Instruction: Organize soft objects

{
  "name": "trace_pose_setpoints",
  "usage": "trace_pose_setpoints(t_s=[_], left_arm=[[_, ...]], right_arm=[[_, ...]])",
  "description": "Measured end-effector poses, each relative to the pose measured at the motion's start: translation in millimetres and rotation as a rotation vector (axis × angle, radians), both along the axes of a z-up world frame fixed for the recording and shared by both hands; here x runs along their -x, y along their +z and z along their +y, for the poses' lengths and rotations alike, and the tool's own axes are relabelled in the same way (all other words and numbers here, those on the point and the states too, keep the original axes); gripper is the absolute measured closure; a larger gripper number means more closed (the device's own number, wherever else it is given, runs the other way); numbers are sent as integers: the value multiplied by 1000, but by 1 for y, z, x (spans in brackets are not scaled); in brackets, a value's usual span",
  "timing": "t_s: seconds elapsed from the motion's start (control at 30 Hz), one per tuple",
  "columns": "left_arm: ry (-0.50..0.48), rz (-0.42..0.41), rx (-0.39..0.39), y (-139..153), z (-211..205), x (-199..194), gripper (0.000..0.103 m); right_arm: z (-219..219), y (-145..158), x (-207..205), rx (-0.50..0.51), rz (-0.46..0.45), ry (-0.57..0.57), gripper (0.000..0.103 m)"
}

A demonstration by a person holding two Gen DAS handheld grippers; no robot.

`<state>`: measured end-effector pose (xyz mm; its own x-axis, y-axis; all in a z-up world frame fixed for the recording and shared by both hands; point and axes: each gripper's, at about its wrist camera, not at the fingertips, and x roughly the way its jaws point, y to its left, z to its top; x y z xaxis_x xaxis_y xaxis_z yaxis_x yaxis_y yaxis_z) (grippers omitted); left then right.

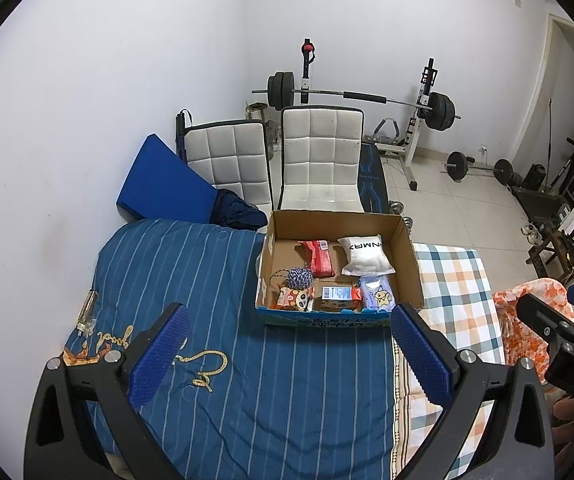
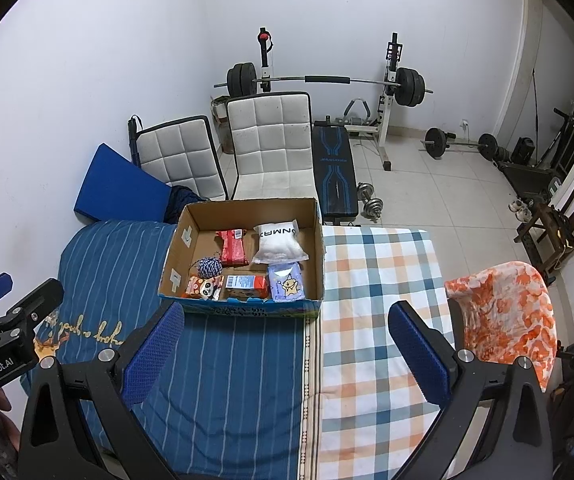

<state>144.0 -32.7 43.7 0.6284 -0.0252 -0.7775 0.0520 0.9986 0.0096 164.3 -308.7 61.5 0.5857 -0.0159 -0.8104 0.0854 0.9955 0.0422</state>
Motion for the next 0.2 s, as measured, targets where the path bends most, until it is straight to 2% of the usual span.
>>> trace_pose_setpoints(t_s=[0.2], left_arm=[[6,-6,-2,0,1,-1,0]], right_arm=[[-1,1,0,0,0,-2,0]])
